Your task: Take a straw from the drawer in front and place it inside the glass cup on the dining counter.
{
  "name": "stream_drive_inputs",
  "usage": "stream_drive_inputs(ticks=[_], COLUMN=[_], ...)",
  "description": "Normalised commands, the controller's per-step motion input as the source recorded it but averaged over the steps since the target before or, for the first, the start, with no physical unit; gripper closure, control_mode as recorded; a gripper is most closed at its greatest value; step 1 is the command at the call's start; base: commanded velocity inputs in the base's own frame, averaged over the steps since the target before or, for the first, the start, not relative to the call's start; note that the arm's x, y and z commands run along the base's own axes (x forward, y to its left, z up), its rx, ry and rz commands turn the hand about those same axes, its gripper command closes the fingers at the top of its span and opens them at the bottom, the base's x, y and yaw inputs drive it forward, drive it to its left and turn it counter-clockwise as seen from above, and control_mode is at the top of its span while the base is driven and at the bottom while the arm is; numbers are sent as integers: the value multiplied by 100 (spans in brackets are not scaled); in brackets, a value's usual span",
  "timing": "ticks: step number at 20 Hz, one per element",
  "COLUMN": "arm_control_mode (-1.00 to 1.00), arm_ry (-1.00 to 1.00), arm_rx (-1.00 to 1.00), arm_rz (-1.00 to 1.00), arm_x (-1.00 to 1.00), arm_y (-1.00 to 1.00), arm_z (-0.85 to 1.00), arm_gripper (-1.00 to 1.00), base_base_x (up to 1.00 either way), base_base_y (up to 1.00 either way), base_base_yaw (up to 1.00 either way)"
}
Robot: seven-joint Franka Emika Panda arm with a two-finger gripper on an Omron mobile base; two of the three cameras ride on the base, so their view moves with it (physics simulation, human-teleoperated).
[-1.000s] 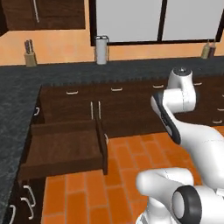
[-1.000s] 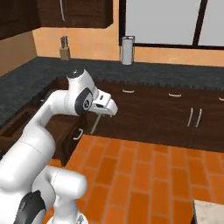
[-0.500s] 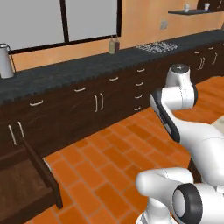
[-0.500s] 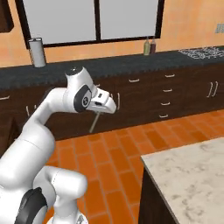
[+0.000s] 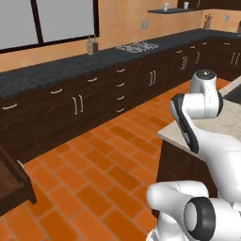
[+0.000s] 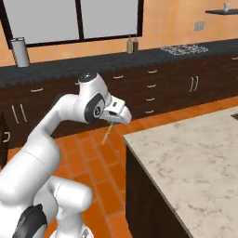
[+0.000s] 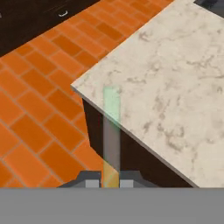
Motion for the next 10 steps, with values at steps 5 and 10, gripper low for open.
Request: stream_drive_inputs(ticks=[5, 10], arm_control_mode=[100, 100], arm_ry=[0, 0], arm_rx=[0, 0], arm_rz=[0, 0], arm_x=[0, 0], arm_y=[0, 0], arm_z=[0, 0], arm_gripper=[100, 100], base_base_x=[-100, -100], base_base_y=[-79, -82], base_base_yaw=[2, 2])
